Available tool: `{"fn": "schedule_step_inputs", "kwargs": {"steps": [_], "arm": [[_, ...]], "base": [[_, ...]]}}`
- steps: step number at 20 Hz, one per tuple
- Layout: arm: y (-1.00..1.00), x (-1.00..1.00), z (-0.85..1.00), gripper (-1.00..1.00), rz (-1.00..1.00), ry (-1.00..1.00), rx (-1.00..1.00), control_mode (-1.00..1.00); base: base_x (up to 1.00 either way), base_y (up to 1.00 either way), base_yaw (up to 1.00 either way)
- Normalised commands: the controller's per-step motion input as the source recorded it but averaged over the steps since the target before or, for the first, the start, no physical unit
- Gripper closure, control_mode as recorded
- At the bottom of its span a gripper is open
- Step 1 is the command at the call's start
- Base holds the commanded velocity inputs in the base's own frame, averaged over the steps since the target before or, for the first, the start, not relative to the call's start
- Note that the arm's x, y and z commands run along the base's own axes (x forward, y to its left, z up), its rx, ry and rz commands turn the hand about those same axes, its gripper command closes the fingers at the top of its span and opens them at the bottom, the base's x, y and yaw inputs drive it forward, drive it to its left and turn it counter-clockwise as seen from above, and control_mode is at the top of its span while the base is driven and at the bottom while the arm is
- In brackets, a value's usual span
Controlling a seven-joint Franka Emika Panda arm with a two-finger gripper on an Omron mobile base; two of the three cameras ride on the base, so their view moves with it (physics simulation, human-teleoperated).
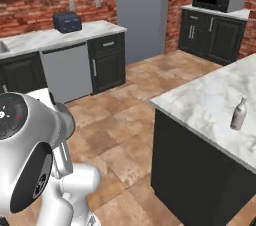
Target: There is a bowl on the dining counter. Grab a lemon wedge from the fridge and place it in the bowl. Then get the liquor bottle and glass cup from the cabinet and place them next to the bowl.
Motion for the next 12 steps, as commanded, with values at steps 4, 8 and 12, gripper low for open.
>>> {"fn": "schedule_step_inputs", "kwargs": {"steps": [4,8,12], "arm": [[0.0,0.0,0.0,1.0,0.0,0.0,0.0,1.0],[0.0,0.0,0.0,1.0,0.0,0.0,0.0,1.0],[0.0,0.0,0.0,1.0,0.0,0.0,0.0,1.0]], "base": [[0.0,-0.29,-0.68],[0.08,-0.28,-0.67],[0.25,-0.25,-0.63]]}}
